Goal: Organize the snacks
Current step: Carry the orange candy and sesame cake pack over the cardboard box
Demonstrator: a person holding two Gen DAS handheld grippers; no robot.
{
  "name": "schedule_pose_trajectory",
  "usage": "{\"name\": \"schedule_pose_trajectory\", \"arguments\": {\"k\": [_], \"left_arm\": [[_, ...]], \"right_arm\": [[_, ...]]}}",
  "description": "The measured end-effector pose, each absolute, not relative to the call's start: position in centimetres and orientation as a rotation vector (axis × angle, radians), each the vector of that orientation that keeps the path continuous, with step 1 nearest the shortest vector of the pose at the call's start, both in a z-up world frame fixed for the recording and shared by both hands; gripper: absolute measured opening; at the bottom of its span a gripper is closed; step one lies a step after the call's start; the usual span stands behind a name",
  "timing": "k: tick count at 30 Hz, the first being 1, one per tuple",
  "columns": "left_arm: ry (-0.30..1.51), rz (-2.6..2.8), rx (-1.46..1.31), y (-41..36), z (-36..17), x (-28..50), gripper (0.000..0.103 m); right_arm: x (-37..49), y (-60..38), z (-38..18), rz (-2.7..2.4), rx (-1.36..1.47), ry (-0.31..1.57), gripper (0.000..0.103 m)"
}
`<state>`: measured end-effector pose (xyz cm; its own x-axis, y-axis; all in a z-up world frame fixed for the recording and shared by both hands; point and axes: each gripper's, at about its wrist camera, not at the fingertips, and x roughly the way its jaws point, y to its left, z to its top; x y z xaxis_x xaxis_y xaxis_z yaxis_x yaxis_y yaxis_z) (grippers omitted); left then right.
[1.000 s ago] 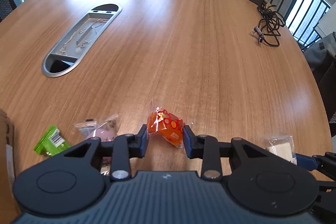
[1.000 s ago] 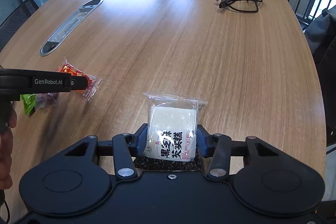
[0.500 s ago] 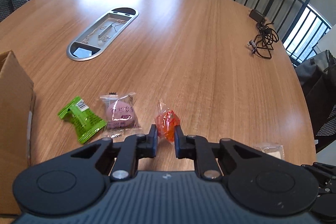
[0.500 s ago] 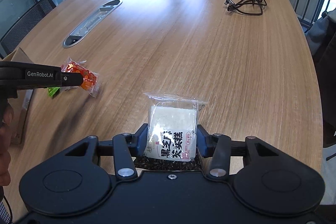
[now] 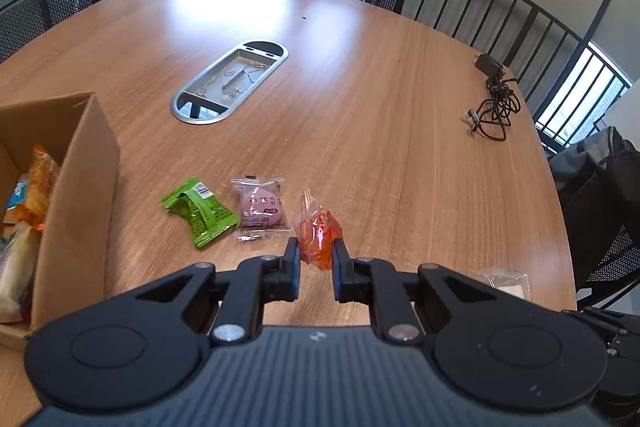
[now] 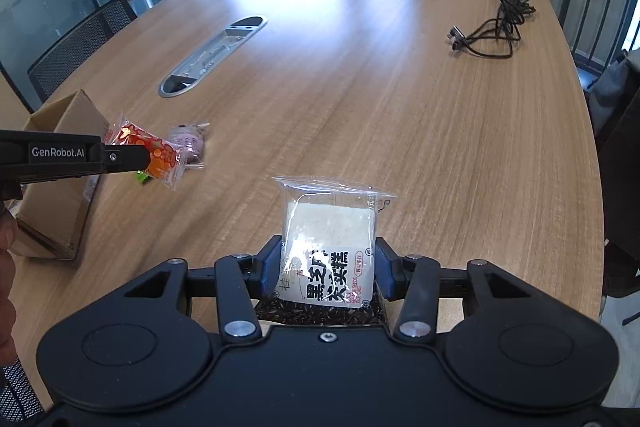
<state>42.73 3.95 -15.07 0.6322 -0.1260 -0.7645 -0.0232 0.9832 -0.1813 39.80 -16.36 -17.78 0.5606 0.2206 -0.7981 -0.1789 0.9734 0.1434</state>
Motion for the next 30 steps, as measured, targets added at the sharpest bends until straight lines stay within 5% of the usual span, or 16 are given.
{"name": "schedule_pose_trajectory", "arguments": {"k": [30], "left_arm": [[0.752, 0.124, -0.245, 12.7, -8.6, 36.2, 0.014]], "right_arm": [[39.3, -7.5, -11.7, 0.453, -0.064, 0.829, 0.046]]}}
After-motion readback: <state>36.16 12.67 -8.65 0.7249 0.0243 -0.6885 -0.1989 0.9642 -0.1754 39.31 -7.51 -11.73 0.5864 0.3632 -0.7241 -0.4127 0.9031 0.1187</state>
